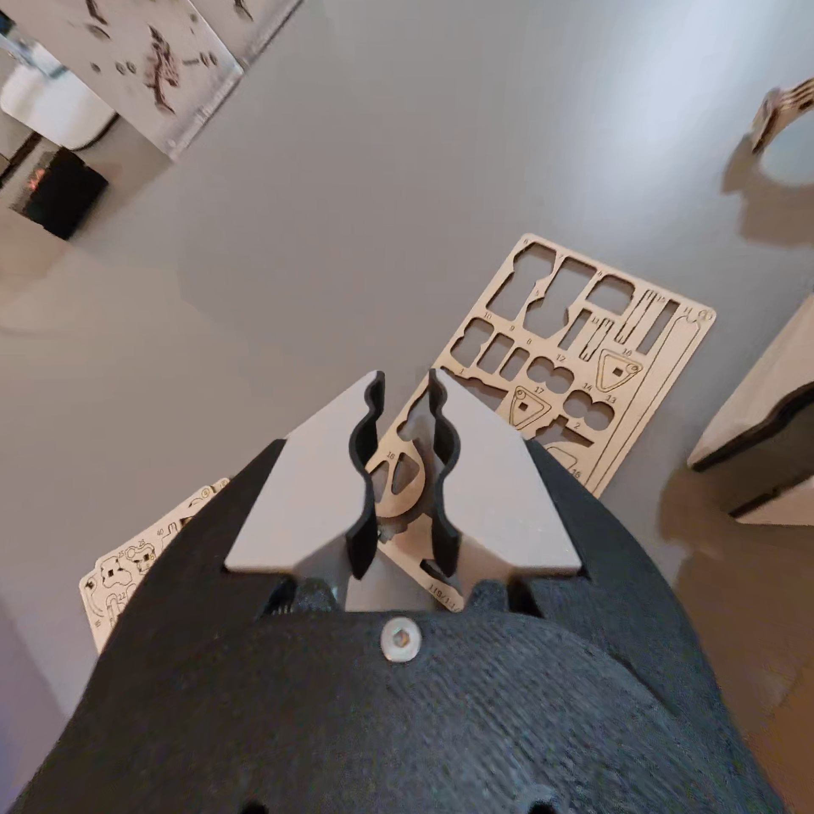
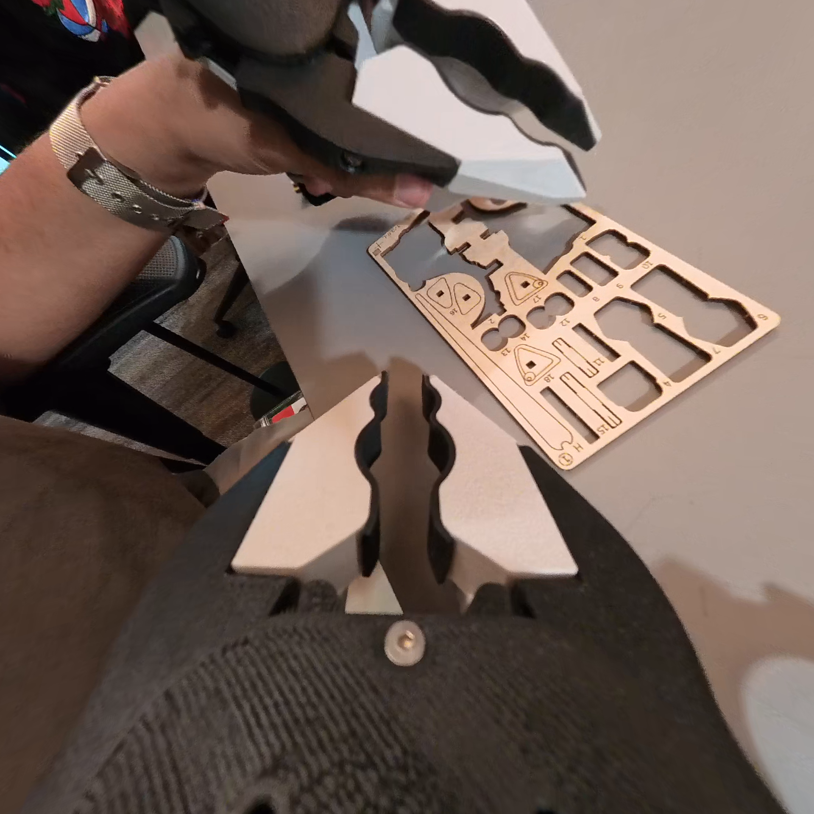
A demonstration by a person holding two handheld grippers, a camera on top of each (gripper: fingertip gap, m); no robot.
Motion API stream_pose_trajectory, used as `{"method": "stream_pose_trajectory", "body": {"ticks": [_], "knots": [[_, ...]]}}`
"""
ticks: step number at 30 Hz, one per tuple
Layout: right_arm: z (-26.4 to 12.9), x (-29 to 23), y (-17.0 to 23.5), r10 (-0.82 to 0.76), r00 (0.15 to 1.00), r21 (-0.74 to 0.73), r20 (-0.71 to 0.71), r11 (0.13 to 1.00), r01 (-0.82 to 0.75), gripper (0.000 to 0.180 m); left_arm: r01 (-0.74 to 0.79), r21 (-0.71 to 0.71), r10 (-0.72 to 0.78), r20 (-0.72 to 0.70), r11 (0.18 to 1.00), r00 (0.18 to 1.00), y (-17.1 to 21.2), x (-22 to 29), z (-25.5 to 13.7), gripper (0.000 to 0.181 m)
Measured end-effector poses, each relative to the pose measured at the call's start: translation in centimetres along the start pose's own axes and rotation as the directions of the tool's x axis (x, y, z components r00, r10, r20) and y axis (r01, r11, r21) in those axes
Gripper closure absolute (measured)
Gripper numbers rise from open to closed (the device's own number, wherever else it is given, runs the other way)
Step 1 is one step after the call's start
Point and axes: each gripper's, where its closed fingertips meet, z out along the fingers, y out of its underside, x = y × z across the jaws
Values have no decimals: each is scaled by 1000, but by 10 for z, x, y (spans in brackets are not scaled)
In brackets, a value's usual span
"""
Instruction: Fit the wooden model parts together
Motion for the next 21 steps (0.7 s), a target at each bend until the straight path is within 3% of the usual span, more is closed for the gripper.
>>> {"method": "stream_pose_trajectory", "body": {"ticks": [2, 5, 9, 13, 17, 21], "knots": [[0, 0, 0, 7, 1000, -1, 5, 1000, -7, 165, 10, -31, -11, -22, 999, 1000, 5, 2, 4, 160], [-1, -1, 0, 18, 1000, 1, 8, 1000, -18, 164, 50, -47, -52, -39, 998, 998, 9, 2, 9, 140], [-1, -1, 0, 18, 1000, 1, 7, 1000, -18, 163, 80, -28, -81, -49, 996, 995, 12, -2, 9, 134], [-1, -1, 1, 16, 1000, 2, 3, 1000, -16, 163, 87, -49, -90, -63, 995, 994, 16, -4, 7, 143], [-1, -1, 1, 18, 1000, 4, 5, 1000, -18, 163, -18, -167, 5, -75, 986, 997, 29, 1, -5, 175], [-1, -2, 1, 21, 1000, 5, 7, 1000, -21, 163, -63, -272, 31, -121, 960, 992, 40, 7, -19, 169]]}}
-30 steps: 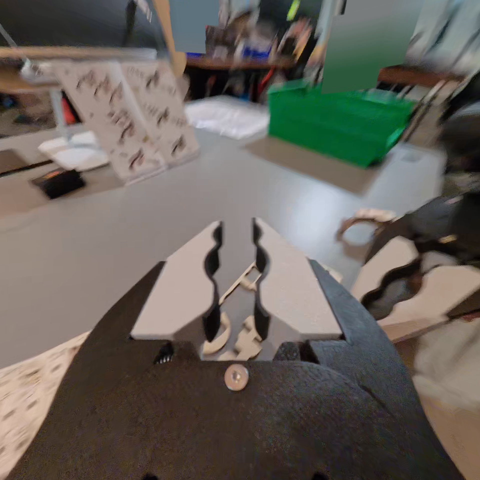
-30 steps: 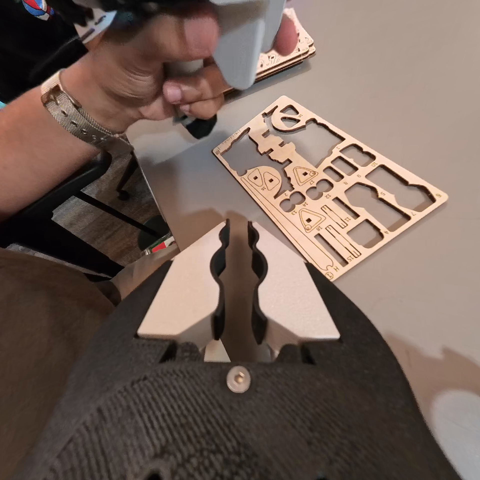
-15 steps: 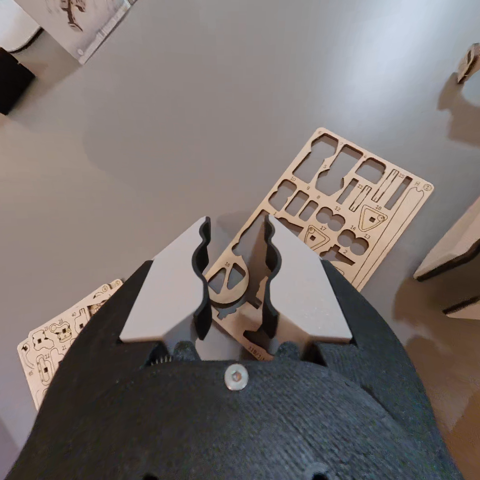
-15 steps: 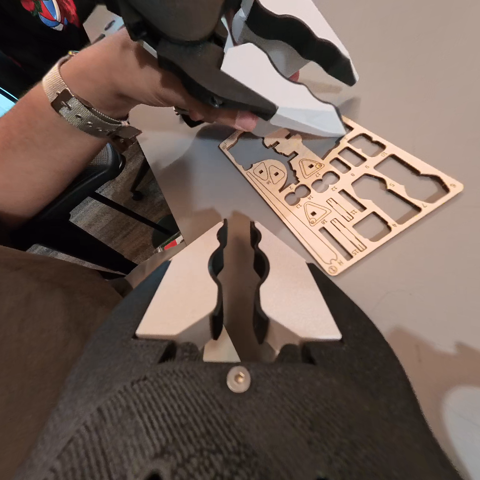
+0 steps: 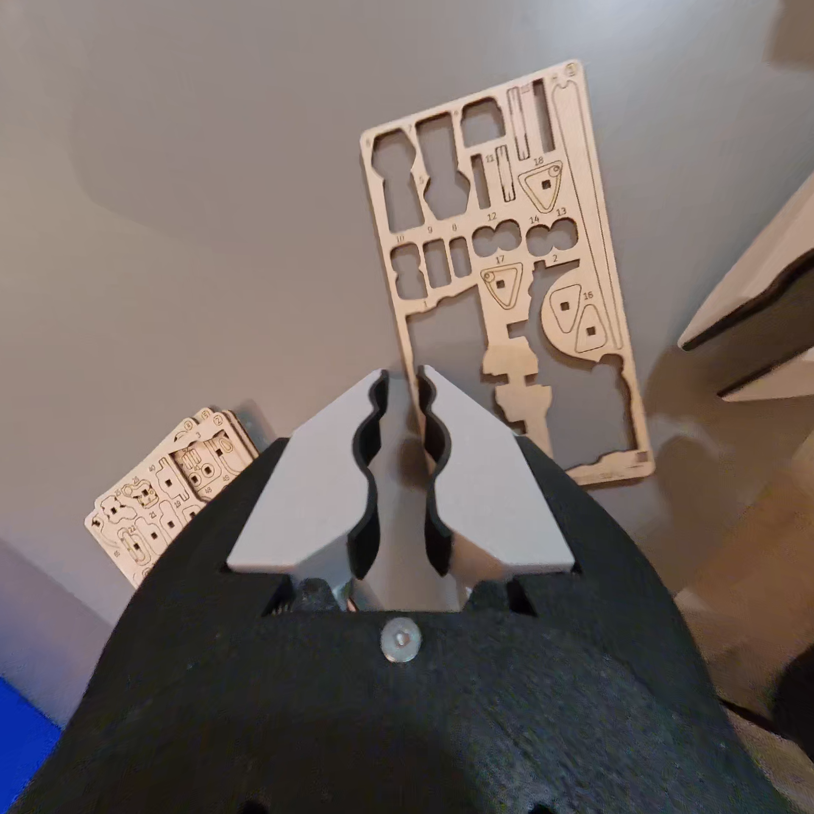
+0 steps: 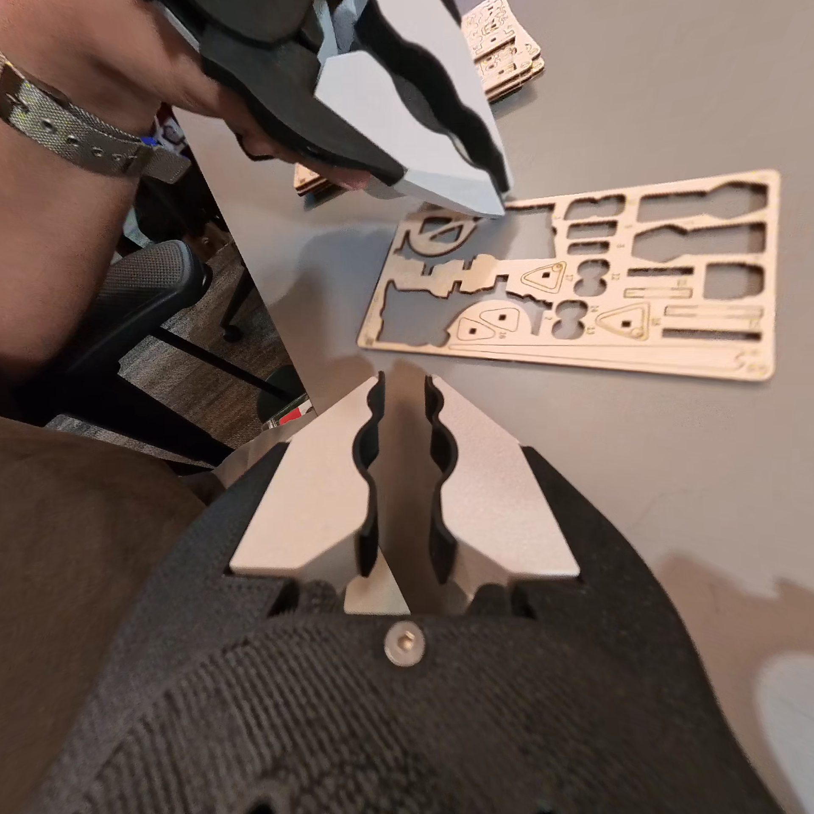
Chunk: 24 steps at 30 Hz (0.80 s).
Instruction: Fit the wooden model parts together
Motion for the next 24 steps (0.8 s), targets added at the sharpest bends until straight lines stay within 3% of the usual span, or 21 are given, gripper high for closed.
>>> {"method": "stream_pose_trajectory", "body": {"ticks": [4, 7, 8, 10, 11, 16, 24], "knots": [[0, 0, 0, 6, 1000, 1, 5, 1000, -6, 163, 109, 70, -107, -33, 992, 994, -9, -2, 6, 151], [0, 0, 0, 9, 1000, 1, 8, 1000, -9, 162, 177, 93, -170, -80, 980, 982, -13, 0, 8, 148], [0, 0, 0, 11, 1000, 2, 8, 1000, -11, 162, 187, 94, -180, -80, 978, 981, -13, -1, 8, 149], [-1, 0, -1, 16, 1000, 4, 12, 1000, -16, 162, 196, 94, -191, -62, 976, 980, -13, -4, 8, 176], [-1, 0, -1, 19, 1000, 5, 13, 1000, -20, 162, 208, 98, -203, -53, 973, 978, -14, -7, 9, 179], [-3, 3, -4, 31, 999, 25, 11, 999, -31, 162, 267, 158, -254, -97, 951, 962, -22, -11, 2, 179], [-4, 10, -7, -77, 994, 29, -83, 996, 79, 162, 280, 224, -256, -129, 933, 958, -35, -12, -17, 180]]}}
